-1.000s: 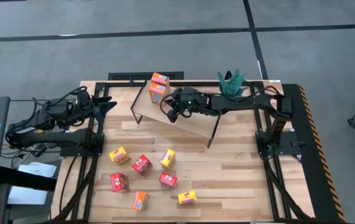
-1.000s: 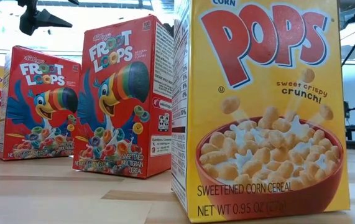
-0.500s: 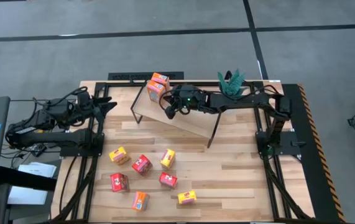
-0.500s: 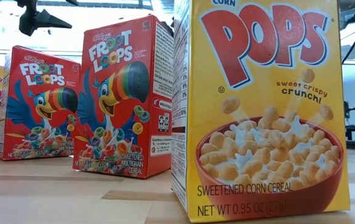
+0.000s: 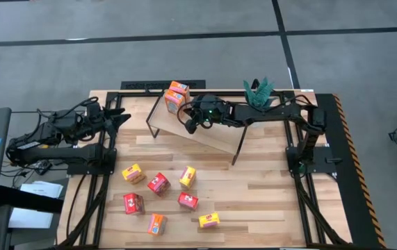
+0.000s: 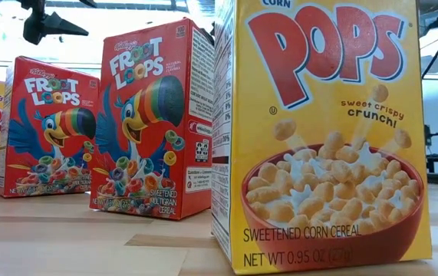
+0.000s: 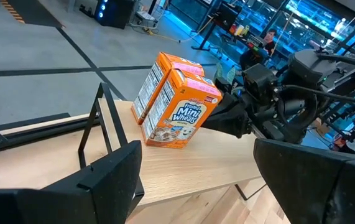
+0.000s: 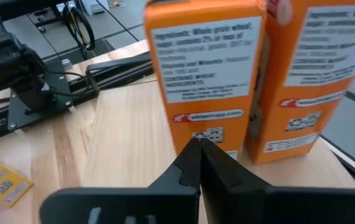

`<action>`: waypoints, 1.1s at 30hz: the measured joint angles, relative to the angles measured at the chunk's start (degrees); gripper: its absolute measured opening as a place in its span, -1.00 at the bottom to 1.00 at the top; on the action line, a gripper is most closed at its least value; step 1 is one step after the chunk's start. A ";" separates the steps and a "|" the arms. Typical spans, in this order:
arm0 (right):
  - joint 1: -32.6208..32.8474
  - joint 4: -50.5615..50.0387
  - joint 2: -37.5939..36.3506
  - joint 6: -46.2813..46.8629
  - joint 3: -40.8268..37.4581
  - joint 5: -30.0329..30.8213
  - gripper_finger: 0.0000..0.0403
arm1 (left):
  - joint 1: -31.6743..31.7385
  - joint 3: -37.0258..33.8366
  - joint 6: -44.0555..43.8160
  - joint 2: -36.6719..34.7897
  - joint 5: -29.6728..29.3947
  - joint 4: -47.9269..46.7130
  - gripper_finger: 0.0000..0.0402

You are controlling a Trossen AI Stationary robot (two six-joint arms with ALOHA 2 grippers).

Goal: Stack cereal on shelf
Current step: Put the right orange cereal box aligned with the other orange cereal box on the shelf

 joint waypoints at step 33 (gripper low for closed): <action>1.49 -0.88 -0.73 -0.87 2.97 0.02 -0.81 | -0.01 0.00 0.15 0.00 -0.04 -0.83 0.50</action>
